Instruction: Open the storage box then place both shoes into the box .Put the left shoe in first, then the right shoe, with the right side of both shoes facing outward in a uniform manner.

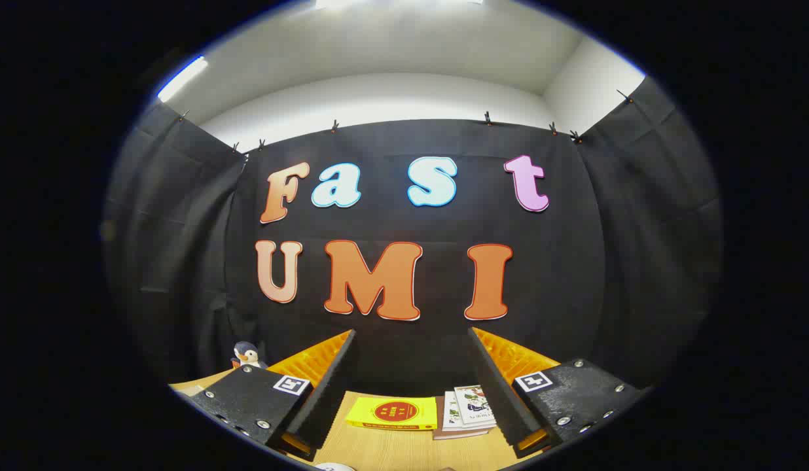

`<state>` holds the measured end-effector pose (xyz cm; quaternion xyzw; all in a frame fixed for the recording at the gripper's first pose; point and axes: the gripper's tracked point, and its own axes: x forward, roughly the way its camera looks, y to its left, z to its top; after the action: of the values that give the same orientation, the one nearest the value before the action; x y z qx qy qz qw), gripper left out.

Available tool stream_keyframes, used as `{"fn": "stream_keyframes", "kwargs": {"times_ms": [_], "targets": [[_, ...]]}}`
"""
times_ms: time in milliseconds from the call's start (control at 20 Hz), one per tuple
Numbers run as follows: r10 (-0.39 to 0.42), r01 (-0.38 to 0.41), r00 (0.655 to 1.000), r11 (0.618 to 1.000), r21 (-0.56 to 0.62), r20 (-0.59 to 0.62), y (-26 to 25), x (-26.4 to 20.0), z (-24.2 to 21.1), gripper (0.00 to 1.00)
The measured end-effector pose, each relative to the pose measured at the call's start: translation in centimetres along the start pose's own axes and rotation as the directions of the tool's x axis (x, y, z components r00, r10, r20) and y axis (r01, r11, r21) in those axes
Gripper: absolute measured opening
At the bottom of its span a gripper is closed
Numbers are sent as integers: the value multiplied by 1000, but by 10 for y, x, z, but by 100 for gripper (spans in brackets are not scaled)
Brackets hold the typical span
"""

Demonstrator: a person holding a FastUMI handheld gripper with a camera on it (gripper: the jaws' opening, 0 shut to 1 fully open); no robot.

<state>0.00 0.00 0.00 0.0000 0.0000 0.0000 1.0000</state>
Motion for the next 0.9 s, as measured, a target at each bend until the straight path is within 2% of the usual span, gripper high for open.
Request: {"fn": "stream_keyframes", "kwargs": {"times_ms": [350, 650, 900], "targets": [[44, -44, 999, 999, 32, -16, 12, -3, 3, 98], [62, -62, 998, 998, 7, -19, 21, -7, 0, 98], [147, -142, 984, 988, 63, -96, 50, -17, -28, 98]]}}
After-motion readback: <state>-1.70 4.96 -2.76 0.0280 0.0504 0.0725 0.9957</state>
